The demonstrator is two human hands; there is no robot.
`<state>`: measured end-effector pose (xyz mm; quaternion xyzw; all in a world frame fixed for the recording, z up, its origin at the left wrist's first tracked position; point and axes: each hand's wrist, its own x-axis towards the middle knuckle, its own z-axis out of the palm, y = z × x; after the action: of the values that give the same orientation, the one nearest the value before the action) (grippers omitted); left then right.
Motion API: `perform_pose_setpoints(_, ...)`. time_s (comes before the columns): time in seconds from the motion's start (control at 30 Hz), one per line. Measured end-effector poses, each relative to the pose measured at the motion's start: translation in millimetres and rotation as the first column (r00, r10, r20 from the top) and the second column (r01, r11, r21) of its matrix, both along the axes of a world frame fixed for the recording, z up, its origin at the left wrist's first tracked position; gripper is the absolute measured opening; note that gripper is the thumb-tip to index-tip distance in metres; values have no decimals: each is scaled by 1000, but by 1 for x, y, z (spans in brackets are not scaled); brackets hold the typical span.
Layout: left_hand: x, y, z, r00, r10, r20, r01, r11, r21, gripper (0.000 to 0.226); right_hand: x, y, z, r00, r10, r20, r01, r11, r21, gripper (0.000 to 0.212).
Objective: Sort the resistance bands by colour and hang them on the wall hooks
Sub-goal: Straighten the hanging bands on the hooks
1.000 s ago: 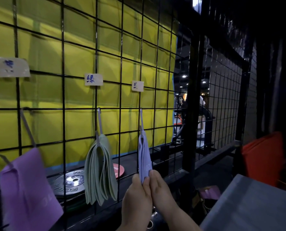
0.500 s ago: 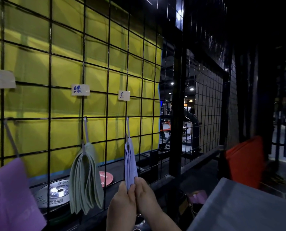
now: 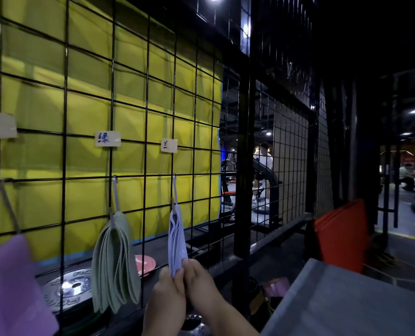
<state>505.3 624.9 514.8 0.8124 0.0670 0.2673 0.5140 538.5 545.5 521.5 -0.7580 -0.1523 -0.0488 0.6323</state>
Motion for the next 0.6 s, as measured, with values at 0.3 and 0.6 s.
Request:
perform_pose_setpoints(0.3, -15, 1, 14, 992, -67, -107, 68, 998, 8, 29, -17, -5, 8, 998, -35, -47, 32, 998, -59, 35)
perform_pose_setpoints(0.6, -25, 7, 19, 980, -31, -194, 57, 990, 128, 23, -19, -9, 5, 985, -70, -158, 85, 992, 91, 19)
